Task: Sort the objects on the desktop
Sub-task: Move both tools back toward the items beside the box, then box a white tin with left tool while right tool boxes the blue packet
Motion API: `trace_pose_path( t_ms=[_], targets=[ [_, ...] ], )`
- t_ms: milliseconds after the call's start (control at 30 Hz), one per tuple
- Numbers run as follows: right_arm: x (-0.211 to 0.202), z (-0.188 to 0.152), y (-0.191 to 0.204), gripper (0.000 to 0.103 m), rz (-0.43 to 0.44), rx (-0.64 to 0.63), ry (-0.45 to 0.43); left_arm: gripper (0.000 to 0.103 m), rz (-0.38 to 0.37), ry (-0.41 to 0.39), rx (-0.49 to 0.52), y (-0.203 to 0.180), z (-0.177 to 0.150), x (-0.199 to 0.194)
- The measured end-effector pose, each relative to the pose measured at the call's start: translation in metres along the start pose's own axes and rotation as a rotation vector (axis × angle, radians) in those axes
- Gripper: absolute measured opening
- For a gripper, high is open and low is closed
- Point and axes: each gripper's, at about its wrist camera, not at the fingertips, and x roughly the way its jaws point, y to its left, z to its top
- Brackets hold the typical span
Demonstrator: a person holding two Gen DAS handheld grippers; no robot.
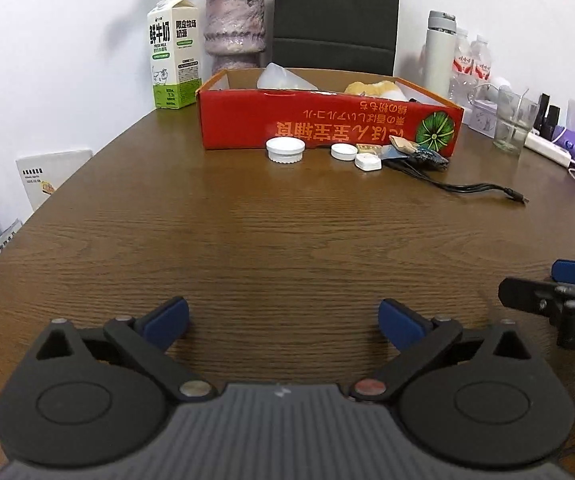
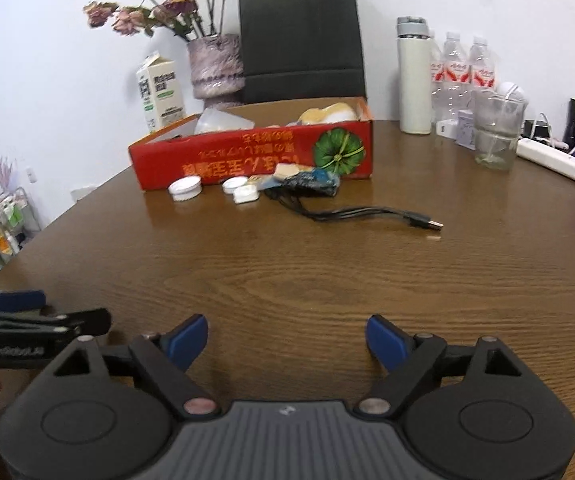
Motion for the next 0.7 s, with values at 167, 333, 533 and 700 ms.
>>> trace_pose_path(
  t_ms=[167,333,533,700],
  targets=[
    [0.000,-0.006,0.022,0.086,-0.061,-0.117,-0.007,0.103,0.002,0.000,0.010,-0.003,-0.001,0.000],
    [0.001,-0.004,0.018,0.085,-0.050,-0.096,0.002,0.103,0.002,0.002,0.009,-0.003,-0.001,0.002],
    [0.018,0.045,-0.006,0.085,-0.003,0.005,0.013,0.103,-0.027,-0.069,0.005,0.008,0.053,0.020],
    [0.082,0.113,-0.012,0.085,0.010,0.035,-0.021,0.098,-0.044,-0.091,0.052,0.005,0.115,0.080]
  ],
)
